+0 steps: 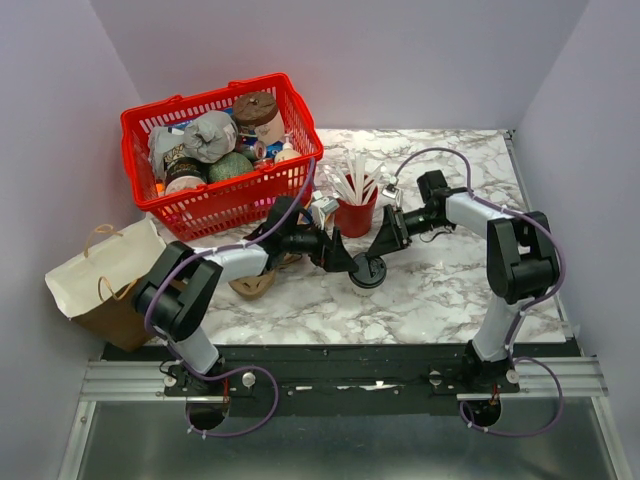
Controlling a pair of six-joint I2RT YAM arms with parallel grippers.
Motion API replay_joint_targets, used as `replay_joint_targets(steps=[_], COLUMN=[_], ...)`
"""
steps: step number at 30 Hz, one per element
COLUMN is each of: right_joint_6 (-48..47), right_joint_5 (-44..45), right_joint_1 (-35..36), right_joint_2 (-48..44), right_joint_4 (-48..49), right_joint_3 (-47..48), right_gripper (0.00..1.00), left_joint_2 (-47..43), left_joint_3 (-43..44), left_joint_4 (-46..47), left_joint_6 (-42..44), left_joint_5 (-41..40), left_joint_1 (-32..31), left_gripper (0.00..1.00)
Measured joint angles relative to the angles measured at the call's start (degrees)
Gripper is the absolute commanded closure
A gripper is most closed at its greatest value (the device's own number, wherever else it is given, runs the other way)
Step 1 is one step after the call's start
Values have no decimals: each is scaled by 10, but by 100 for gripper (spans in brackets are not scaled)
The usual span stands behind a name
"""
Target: Pack the takeout coffee
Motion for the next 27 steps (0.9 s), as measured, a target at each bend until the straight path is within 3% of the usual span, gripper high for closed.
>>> replay_joint_targets(steps=[27], right_joint_6=[127], right_joint_5=[-78], right_joint_1=[-3], right_joint_2=[32], right_joint_4=[131], right_joint_3=[-90], right_gripper=[9], left_joint_2=[96], left_joint_3=[-46], left_joint_4=[242], left_joint_6=[-187], left_joint_5=[29], left_joint_1=[7], left_gripper=[6])
